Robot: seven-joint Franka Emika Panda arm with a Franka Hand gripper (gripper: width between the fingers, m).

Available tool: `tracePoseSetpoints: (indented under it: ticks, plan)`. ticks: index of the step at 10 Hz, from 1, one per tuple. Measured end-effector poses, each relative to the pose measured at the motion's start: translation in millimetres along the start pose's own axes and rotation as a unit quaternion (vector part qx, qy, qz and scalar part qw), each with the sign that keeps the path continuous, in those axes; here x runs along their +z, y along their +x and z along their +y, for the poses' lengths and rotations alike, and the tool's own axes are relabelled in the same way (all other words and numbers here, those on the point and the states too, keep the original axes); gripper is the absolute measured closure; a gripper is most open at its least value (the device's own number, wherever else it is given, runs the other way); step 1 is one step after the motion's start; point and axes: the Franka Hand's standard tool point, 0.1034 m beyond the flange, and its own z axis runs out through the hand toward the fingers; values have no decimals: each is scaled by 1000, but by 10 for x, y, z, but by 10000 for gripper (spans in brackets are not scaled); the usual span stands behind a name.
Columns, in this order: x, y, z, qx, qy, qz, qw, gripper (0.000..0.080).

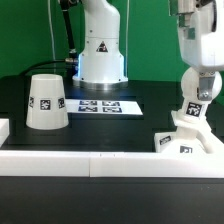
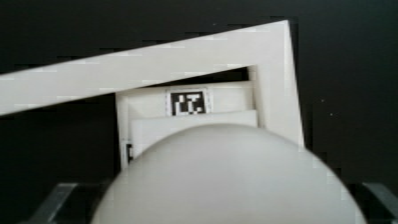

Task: Assemble lamp

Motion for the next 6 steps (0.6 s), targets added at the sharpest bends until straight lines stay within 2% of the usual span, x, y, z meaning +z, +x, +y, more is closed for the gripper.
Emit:
tracePoseSetpoints:
  ticks: [1, 2, 4, 6]
  plan:
    - [5, -2, 4, -10, 0, 0, 1000, 218]
    - [8, -5, 7, -11, -1, 0, 1000, 121]
    - [5, -10, 10, -27, -1, 0, 1000, 106]
    - [-66, -59, 44, -93, -9, -1, 996, 101]
